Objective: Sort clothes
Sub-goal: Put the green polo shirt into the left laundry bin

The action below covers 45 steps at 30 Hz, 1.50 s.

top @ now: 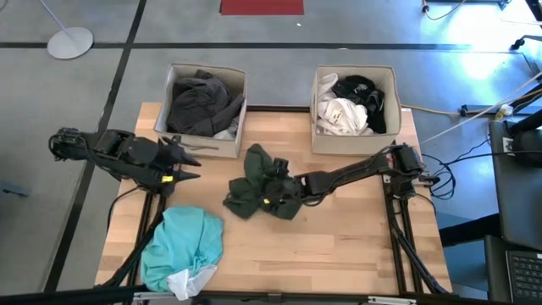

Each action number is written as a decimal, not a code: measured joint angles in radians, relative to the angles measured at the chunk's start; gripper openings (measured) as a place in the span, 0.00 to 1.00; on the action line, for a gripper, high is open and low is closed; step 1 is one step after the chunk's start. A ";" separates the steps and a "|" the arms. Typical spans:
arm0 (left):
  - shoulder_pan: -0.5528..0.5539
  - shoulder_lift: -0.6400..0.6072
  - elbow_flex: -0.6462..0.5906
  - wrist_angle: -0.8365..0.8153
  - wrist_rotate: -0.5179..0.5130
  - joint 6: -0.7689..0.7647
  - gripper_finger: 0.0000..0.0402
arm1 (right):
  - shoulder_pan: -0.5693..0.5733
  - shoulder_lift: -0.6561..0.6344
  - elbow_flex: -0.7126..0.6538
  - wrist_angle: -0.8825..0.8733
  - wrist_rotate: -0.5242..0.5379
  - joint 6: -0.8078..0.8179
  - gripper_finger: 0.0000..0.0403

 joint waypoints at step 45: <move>0.000 -0.081 0.003 0.241 -0.289 0.188 0.40 | -0.564 0.303 0.568 0.940 -0.608 -0.078 0.15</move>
